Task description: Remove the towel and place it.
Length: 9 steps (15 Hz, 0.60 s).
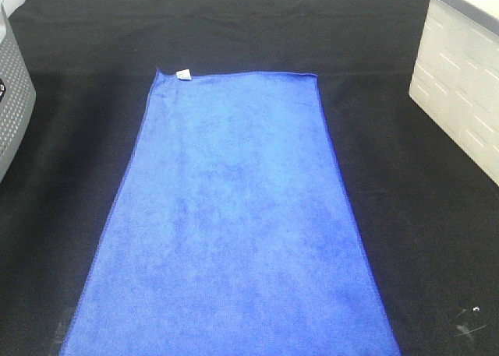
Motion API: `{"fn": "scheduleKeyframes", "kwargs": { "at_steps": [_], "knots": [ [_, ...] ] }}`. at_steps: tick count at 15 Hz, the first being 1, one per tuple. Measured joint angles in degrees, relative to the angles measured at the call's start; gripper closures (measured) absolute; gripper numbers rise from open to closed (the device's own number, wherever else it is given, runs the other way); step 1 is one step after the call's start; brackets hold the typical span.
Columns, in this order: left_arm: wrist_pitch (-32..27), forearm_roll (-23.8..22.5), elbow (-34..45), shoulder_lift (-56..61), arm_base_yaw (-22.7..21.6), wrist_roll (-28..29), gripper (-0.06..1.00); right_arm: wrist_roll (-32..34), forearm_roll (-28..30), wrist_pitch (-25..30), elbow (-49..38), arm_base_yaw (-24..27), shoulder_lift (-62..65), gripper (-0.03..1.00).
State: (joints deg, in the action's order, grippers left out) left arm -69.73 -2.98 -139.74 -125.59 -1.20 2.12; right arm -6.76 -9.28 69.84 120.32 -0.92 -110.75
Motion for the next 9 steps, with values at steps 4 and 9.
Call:
{"fn": "scheduleKeyframes", "kwargs": {
  "at_steps": [4,9],
  "knots": [
    [0.0,2.2,1.4,2.8,0.0,0.0,0.22,0.4,1.1,0.0,0.0,0.0,3.7,0.28],
    [0.1,2.5,27.7,21.0,0.0,-1.4,0.22,0.5,1.1,0.0,-16.5,0.0,19.8,0.28]
  ]
}}
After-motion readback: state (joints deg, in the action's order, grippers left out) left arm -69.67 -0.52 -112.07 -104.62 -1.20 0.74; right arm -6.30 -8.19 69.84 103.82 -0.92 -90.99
